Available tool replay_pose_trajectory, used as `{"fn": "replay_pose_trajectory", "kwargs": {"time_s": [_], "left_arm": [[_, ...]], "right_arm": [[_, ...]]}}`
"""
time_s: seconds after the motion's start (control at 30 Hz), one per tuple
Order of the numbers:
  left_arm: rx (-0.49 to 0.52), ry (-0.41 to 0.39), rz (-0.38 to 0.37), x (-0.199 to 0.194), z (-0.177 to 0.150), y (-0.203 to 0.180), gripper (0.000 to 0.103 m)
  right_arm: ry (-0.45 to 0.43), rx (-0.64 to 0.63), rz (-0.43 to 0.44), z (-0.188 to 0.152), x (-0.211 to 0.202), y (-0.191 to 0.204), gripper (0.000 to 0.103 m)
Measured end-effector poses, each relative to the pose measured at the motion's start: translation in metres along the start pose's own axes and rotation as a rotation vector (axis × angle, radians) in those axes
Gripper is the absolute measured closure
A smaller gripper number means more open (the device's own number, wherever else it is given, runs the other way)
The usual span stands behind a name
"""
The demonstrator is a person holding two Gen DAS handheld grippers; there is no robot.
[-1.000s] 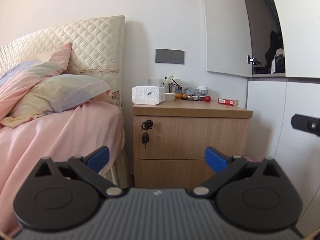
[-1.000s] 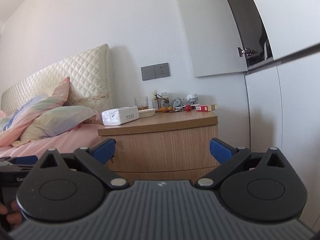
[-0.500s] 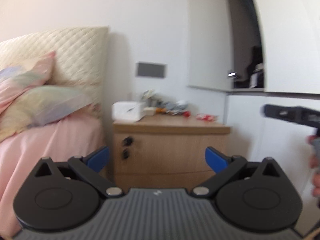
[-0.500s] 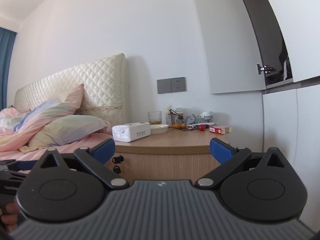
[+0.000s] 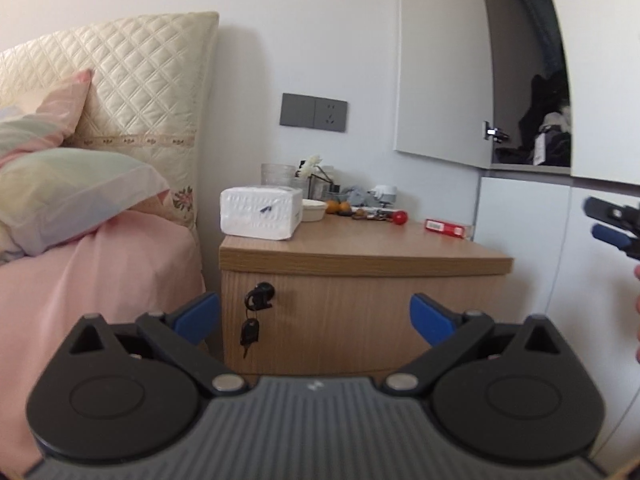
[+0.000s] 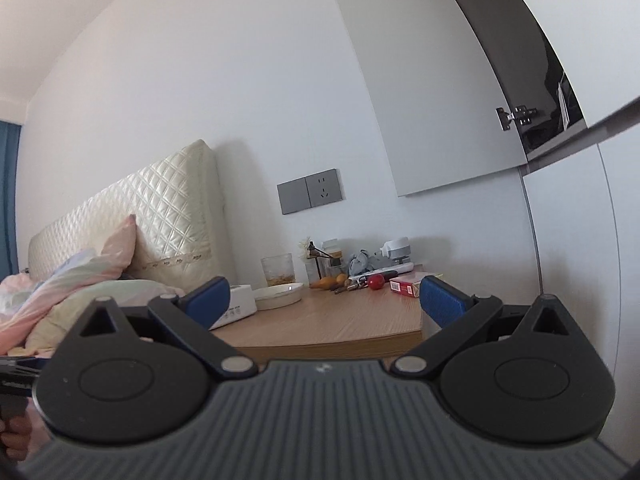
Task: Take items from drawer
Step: 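Move the left tool toward the cabinet drawer handle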
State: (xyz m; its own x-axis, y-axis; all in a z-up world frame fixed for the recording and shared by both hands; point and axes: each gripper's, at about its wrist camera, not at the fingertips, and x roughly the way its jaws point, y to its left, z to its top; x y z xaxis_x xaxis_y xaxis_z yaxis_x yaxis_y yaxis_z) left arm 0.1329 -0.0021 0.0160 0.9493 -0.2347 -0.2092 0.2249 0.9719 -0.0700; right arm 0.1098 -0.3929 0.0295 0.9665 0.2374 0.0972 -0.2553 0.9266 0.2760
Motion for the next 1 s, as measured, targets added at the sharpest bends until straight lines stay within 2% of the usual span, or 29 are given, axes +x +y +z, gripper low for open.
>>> {"fn": "replay_pose_trajectory", "kwargs": {"time_s": [0.17,0.27,0.37,0.43,0.5,0.63,0.77,0.93,1.0], "left_arm": [[0.053,0.039,-0.005,0.06,-0.012,0.02,0.001],[0.047,0.038,-0.004,0.087,-0.02,0.034,0.001],[0.03,0.035,0.005,0.11,-0.022,0.043,0.001],[0.043,0.038,0.012,0.122,-0.023,0.046,0.001],[0.056,0.049,0.015,0.131,-0.025,0.05,0.001],[0.063,0.062,0.007,0.143,-0.029,0.055,0.004],[0.082,0.082,-0.02,0.153,-0.033,0.056,0.006],[0.104,0.083,-0.018,0.16,-0.036,0.058,0.007],[0.099,0.094,-0.025,0.161,-0.037,0.06,0.01]], "right_arm": [[0.098,-0.014,0.06,-0.029,0.029,-0.035,0.0],[0.172,-0.035,0.095,-0.051,0.043,-0.049,0.0],[0.219,-0.067,0.07,-0.067,0.062,-0.057,0.0],[0.249,-0.084,0.084,-0.076,0.074,-0.06,0.0],[0.261,-0.104,0.094,-0.083,0.08,-0.061,0.0],[0.277,-0.107,0.056,-0.093,0.097,-0.065,0.0],[0.276,-0.121,0.057,-0.099,0.111,-0.069,0.0],[0.282,-0.089,0.076,-0.103,0.123,-0.071,0.002],[0.279,-0.089,0.075,-0.103,0.126,-0.071,0.002]]}}
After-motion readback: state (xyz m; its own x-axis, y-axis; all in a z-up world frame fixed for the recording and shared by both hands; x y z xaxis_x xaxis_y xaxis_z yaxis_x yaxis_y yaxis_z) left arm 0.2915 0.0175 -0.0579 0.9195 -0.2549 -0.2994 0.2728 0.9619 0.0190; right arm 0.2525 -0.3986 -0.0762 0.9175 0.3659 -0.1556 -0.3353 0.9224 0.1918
